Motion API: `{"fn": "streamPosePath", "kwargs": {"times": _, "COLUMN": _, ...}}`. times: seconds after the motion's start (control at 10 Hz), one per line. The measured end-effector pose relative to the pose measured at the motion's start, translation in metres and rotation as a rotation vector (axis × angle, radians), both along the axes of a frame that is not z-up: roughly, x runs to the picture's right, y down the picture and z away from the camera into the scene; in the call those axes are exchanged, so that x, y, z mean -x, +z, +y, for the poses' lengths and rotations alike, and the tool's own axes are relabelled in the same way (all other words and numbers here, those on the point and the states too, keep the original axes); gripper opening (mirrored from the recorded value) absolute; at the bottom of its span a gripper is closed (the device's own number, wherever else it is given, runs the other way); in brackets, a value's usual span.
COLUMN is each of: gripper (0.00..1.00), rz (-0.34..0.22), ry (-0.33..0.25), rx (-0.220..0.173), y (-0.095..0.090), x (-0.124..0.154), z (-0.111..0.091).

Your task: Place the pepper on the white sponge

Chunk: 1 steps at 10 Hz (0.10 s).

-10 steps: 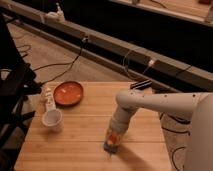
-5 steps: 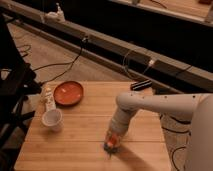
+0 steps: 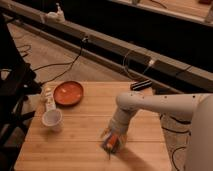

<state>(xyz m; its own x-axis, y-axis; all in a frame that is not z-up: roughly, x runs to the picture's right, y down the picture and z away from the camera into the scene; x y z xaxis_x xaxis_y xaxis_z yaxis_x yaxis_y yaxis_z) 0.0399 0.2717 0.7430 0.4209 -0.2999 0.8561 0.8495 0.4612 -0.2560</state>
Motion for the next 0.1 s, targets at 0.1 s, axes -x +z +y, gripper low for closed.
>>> {"fn": "streamPosePath", "kwargs": {"times": 0.1, "gripper": 0.74, "rz": 0.000, "ry": 0.000, "rx": 0.000, "y": 0.0000, "x": -0.0002, "z": 0.0000}}
